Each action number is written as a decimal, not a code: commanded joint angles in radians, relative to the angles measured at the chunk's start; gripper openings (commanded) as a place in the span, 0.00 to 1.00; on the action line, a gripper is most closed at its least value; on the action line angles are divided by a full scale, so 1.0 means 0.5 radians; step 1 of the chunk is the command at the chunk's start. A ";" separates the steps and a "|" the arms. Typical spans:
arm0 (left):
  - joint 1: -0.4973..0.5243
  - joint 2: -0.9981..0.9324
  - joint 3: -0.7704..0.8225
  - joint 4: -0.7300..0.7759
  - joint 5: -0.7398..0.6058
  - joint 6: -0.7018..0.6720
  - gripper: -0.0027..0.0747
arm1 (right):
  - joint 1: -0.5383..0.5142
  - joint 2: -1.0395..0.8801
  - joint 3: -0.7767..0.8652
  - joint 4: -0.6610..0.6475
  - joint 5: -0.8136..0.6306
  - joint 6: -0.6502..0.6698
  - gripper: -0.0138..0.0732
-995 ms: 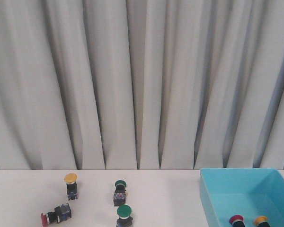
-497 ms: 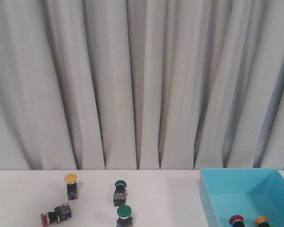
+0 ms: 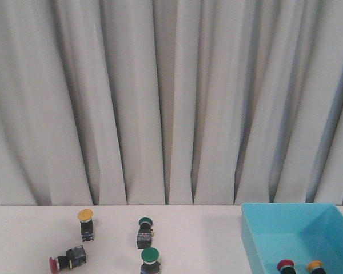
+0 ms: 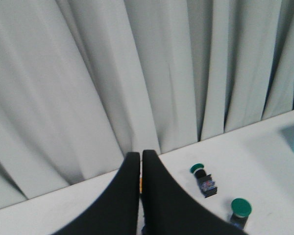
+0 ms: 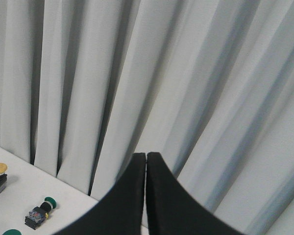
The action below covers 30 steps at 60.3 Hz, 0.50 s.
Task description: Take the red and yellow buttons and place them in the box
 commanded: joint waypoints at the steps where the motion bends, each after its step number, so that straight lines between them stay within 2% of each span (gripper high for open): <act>1: 0.002 -0.033 -0.016 -0.068 -0.189 -0.018 0.03 | 0.005 -0.019 -0.053 0.013 -0.157 -0.021 0.15; 6: 0.002 -0.176 0.127 -0.071 -0.273 -0.020 0.03 | 0.005 -0.019 -0.053 0.013 -0.149 -0.021 0.15; 12: 0.002 -0.480 0.480 -0.068 -0.489 -0.020 0.03 | 0.005 -0.019 -0.053 0.013 -0.151 -0.021 0.15; 22: 0.002 -1.212 1.313 -0.068 -0.922 -0.020 0.03 | 0.005 -0.019 -0.053 0.013 -0.151 -0.021 0.15; 30: 0.002 -1.782 1.967 -0.014 -1.015 -0.007 0.03 | 0.005 -0.019 -0.053 0.013 -0.151 -0.021 0.15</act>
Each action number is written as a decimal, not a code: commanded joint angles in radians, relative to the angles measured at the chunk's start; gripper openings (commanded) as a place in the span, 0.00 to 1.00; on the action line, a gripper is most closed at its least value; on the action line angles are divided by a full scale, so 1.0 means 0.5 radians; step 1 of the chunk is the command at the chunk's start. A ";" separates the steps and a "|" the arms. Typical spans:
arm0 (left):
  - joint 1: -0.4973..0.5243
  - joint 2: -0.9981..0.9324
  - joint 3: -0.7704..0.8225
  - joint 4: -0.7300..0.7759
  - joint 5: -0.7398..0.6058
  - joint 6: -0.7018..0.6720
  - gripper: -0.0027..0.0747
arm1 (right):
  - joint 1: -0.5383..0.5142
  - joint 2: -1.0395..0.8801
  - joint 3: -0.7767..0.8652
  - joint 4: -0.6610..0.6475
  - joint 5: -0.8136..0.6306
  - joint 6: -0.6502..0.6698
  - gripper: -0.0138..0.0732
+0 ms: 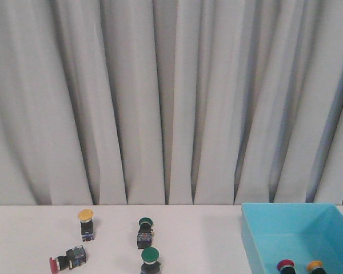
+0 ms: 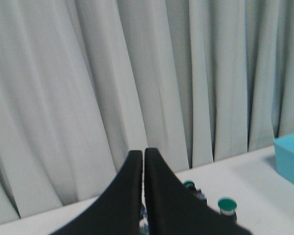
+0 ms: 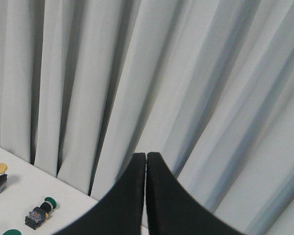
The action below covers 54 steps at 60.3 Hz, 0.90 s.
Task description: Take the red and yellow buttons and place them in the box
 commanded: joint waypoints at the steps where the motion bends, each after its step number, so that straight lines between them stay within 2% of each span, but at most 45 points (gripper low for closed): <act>1: 0.002 -0.292 0.335 0.051 -0.196 -0.007 0.03 | 0.005 -0.019 -0.053 0.013 -0.151 -0.021 0.15; 6: 0.002 -0.482 0.608 0.071 -0.200 0.004 0.03 | 0.005 -0.019 -0.053 0.013 -0.151 -0.021 0.15; 13: 0.015 -0.597 0.832 0.067 -0.249 -0.017 0.03 | 0.005 -0.019 -0.053 0.013 -0.151 -0.021 0.15; 26: 0.352 -0.642 1.066 -0.031 -0.508 -0.020 0.03 | 0.005 -0.019 -0.053 0.013 -0.150 -0.021 0.15; 41: 0.622 -0.642 1.083 -0.073 -0.548 -0.020 0.03 | 0.005 -0.019 -0.053 0.013 -0.151 -0.021 0.15; 54: 0.657 -0.638 1.083 -0.073 -0.533 -0.022 0.03 | 0.005 -0.019 -0.053 0.013 -0.151 -0.021 0.15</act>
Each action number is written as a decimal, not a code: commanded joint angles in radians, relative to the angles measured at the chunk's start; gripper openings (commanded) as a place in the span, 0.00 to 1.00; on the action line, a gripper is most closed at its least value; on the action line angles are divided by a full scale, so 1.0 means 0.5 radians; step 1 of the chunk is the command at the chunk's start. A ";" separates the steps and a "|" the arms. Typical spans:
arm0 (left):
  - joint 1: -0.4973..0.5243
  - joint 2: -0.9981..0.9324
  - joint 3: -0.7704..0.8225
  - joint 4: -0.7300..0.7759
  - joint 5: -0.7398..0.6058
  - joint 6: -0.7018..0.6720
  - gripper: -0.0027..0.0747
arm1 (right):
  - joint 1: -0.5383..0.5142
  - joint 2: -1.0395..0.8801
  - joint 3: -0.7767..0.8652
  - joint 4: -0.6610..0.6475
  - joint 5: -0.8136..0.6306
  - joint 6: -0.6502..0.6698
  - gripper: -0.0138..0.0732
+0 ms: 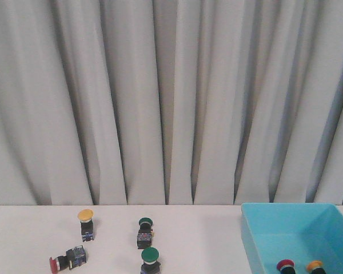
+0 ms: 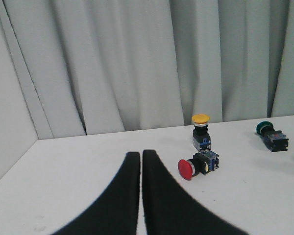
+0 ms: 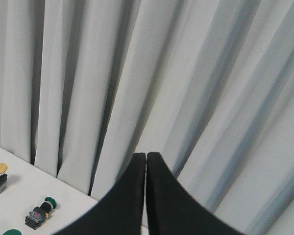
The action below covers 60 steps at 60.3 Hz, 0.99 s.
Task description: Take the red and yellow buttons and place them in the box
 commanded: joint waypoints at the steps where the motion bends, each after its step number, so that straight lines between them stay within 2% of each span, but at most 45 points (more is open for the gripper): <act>1: 0.001 -0.029 0.022 -0.021 -0.142 -0.020 0.03 | 0.005 -0.019 -0.053 0.013 -0.151 -0.021 0.15; 60: 0.001 -0.027 0.011 -0.021 -0.131 -0.020 0.03 | 0.005 0.001 -0.053 0.007 -0.209 -0.022 0.15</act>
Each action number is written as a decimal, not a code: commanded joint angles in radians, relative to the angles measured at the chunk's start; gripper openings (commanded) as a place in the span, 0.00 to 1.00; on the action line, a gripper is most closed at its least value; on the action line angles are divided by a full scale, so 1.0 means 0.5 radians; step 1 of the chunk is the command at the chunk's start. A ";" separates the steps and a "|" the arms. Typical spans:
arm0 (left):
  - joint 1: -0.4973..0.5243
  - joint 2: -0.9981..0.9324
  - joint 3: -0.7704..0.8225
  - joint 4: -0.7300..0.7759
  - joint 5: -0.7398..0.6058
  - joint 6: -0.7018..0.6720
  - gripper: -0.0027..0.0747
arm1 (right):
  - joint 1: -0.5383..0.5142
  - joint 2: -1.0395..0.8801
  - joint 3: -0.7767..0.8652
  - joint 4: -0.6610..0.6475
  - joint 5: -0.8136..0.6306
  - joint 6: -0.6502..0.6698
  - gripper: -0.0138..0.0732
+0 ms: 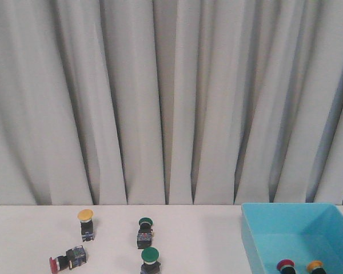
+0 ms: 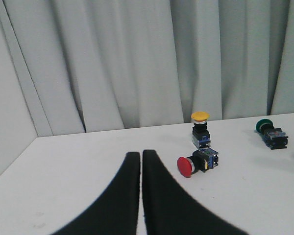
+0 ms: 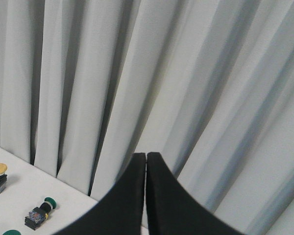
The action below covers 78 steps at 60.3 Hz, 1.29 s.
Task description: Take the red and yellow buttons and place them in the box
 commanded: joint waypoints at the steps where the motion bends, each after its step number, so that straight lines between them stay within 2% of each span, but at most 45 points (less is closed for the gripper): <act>1: 0.001 -0.027 0.011 -0.021 -0.147 -0.016 0.03 | 0.005 0.007 -0.053 -0.001 -0.211 -0.021 0.15; 5: 0.001 -0.027 0.011 -0.021 -0.147 -0.016 0.03 | 0.002 0.029 -0.047 -0.091 -0.205 0.036 0.15; 11: 0.001 -0.027 0.011 -0.021 -0.147 -0.016 0.03 | 0.004 -0.062 0.093 -0.418 -0.273 0.357 0.15; 20: 0.001 -0.027 0.011 -0.021 -0.147 -0.016 0.03 | 0.004 -0.365 0.725 -0.961 -0.704 0.981 0.15; 25: 0.001 -0.027 0.011 -0.021 -0.147 -0.016 0.03 | 0.004 -0.608 1.146 -1.122 -0.958 1.095 0.15; 30: 0.001 -0.027 0.011 -0.021 -0.147 -0.016 0.03 | 0.004 -0.880 1.508 -1.101 -1.102 1.092 0.15; 36: 0.001 -0.027 0.011 -0.021 -0.147 -0.016 0.03 | 0.002 -1.171 1.815 -1.034 -1.092 1.086 0.15; 48: 0.001 -0.027 0.011 -0.021 -0.147 -0.016 0.03 | -0.047 -1.509 2.248 -0.919 -1.121 1.064 0.15; 58: 0.001 -0.027 0.011 -0.021 -0.147 -0.016 0.03 | -0.197 -1.745 2.572 -0.802 -1.344 1.071 0.15; 66: 0.001 -0.027 0.011 -0.021 -0.147 -0.016 0.03 | -0.197 -1.959 2.576 -0.873 -1.101 1.102 0.15; 78: -0.001 -0.027 0.011 -0.021 -0.146 -0.016 0.03 | -0.199 -1.952 2.576 -0.893 -1.108 1.245 0.15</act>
